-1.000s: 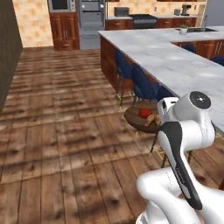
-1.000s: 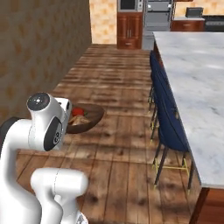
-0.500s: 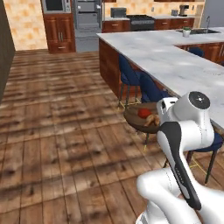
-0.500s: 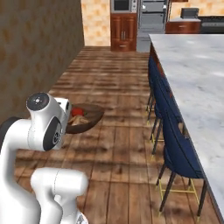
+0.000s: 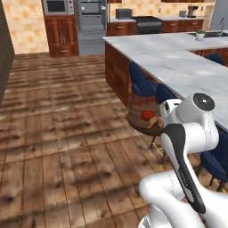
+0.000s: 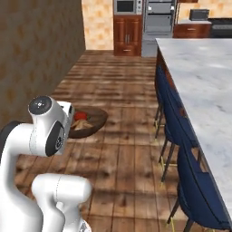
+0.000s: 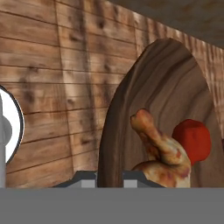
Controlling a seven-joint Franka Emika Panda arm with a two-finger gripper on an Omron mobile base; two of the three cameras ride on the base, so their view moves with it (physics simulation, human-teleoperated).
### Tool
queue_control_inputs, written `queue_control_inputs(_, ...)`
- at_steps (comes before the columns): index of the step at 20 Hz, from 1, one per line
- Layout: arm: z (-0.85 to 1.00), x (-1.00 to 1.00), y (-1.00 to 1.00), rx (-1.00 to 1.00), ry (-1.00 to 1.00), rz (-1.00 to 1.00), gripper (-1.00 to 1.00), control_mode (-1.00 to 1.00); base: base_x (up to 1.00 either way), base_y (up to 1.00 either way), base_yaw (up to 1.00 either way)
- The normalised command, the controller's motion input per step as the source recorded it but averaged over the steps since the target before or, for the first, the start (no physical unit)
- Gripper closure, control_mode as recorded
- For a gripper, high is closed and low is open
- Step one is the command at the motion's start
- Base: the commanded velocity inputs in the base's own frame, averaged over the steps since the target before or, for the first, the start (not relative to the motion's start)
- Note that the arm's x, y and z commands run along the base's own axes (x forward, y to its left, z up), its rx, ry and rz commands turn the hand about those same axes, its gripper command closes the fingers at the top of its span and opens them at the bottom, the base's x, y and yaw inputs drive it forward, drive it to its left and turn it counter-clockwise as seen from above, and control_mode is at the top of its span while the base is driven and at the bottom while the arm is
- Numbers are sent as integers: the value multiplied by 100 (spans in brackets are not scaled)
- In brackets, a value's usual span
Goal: Pick the chicken drumstick and bell pepper from their plates and place them in the bowl. Then put the bowl in the fridge.
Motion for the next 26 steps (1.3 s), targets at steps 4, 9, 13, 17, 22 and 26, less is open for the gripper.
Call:
queue_control_inputs(4,0,0,0,0,0,0,100,100,89,33,0)
queue_control_inputs(9,0,0,0,0,0,0,100,100,91,29,0)
queue_control_inputs(13,0,0,0,0,0,0,100,100,91,31,0)
queue_control_inputs(17,0,0,0,0,0,0,100,100,90,34,0)
queue_control_inputs(22,0,0,0,0,0,0,100,100,89,33,-2)
queue_control_inputs(26,0,0,0,0,0,0,100,100,88,33,-4)
